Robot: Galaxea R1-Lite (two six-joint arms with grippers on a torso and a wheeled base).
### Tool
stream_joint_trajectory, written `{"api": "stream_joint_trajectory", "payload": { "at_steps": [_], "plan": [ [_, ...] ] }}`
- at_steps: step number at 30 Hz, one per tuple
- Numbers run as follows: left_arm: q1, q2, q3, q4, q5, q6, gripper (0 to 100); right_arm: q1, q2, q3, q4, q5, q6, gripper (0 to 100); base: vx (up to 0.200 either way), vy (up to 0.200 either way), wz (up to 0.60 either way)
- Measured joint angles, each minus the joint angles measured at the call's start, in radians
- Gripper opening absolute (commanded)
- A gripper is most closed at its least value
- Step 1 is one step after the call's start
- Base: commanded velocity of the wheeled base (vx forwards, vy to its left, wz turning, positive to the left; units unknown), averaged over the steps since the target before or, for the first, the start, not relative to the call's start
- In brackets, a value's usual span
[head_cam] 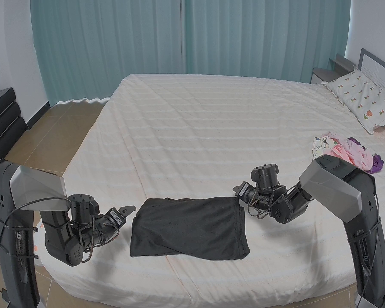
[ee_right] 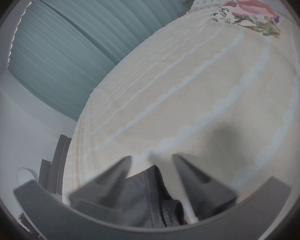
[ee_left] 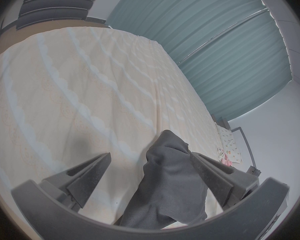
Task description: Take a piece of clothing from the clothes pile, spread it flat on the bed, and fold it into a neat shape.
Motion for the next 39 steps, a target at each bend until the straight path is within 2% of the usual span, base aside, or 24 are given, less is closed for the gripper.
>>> {"api": "stream_joint_trajectory", "payload": {
  "at_steps": [6, 11, 17, 22, 24, 29, 33, 39],
  "plan": [
    [-0.024, -0.035, -0.002, -0.015, 0.02, -0.059, 100, -0.008, -0.03, 0.03, -0.002, 0.004, 0.001, 100, 0.0, 0.0, 0.0],
    [-0.126, -0.068, -0.007, -0.069, 0.083, -0.123, 100, -0.01, -0.048, 0.061, -0.022, 0.005, 0.001, 100, 0.0, 0.0, 0.0],
    [-0.193, -0.047, -0.013, -0.103, 0.112, -0.121, 100, -0.012, -0.059, 0.099, -0.058, 0.004, 0.0, 100, 0.0, 0.0, 0.0],
    [-0.204, 0.0, -0.013, -0.106, 0.133, -0.027, 100, -0.013, -0.063, 0.107, -0.06, 0.003, 0.0, 100, 0.0, 0.0, 0.0],
    [-0.204, 0.018, -0.013, -0.106, 0.142, -0.017, 100, -0.016, -0.064, 0.109, -0.06, 0.002, 0.0, 100, 0.0, 0.0, 0.0],
    [-0.201, 0.043, -0.015, -0.108, 0.158, -0.016, 100, -0.027, -0.08, 0.129, -0.06, 0.001, -0.002, 100, 0.0, 0.0, 0.0],
    [-0.189, 0.041, -0.006, -0.151, 0.209, -0.033, 100, -0.04, -0.118, 0.182, -0.063, 0.004, -0.001, 100, 0.0, 0.0, 0.0],
    [-0.164, -0.04, 0.04, -0.17, 0.225, -0.063, 100, -0.064, -0.198, 0.312, -0.088, 0.008, -0.001, 100, 0.0, 0.0, 0.0]
  ]
}}
